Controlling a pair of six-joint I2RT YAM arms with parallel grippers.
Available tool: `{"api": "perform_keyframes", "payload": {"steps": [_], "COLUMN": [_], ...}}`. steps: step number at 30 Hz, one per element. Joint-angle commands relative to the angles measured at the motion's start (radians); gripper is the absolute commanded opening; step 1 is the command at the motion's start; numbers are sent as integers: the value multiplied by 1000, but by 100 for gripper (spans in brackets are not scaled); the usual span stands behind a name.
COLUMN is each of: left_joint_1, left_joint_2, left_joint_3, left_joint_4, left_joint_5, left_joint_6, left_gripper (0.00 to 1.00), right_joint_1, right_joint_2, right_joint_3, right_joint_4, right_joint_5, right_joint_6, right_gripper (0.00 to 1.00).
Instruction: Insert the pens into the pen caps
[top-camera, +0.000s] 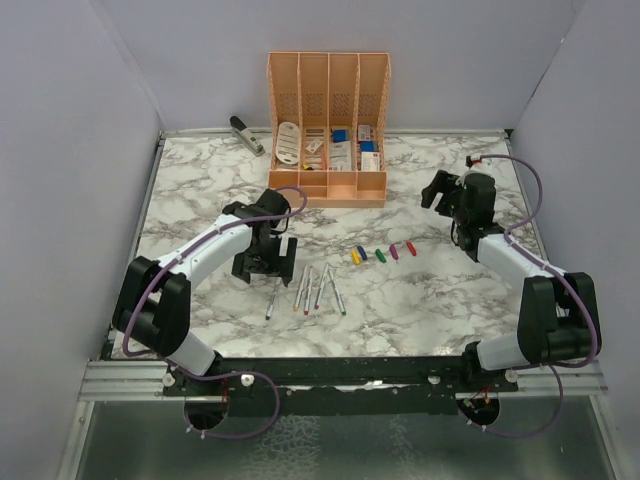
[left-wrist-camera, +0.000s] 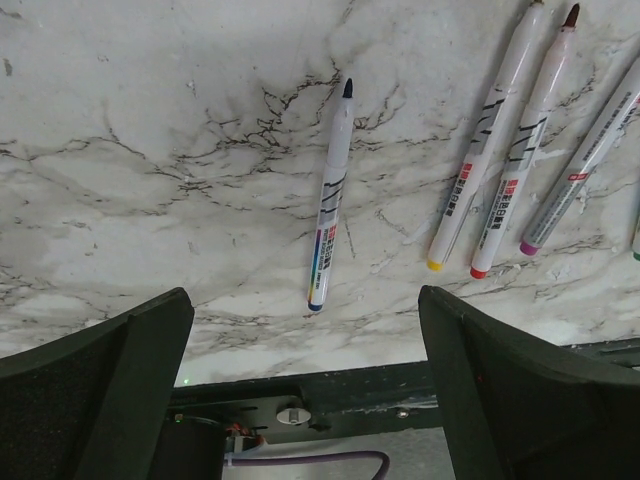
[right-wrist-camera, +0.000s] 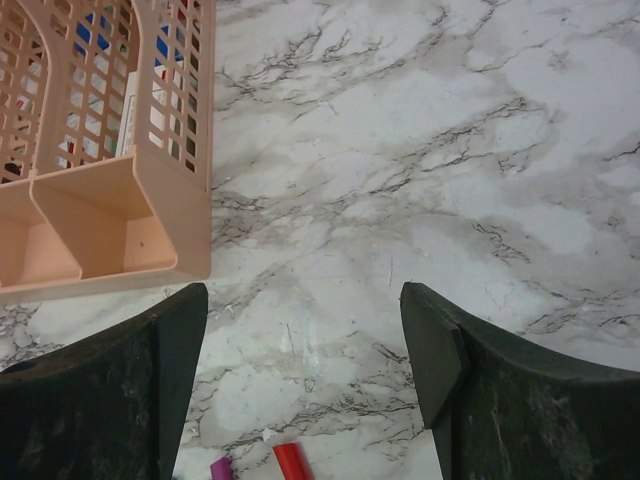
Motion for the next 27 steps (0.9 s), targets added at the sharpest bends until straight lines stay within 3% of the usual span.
{"api": "perform_keyframes", "payload": {"steps": [1, 11, 27], "left_joint_1": [-7, -7, -7], "left_joint_2": [-2, 50, 112], "left_joint_3": [-22, -51, -106], "left_joint_4": [-33, 31, 134], "left_joint_5": [-16, 11, 54], "left_joint_6": [-15, 7, 22], "left_gripper": [99, 99, 83], "right_joint_1": [-1, -1, -1], "right_joint_2": [-2, 0, -19], "right_joint_3": [4, 5, 4], "right_joint_4": [32, 33, 19], "right_joint_5": [-22, -39, -35], "right_joint_6": [11, 12, 4], "right_gripper": [78, 78, 77]}}
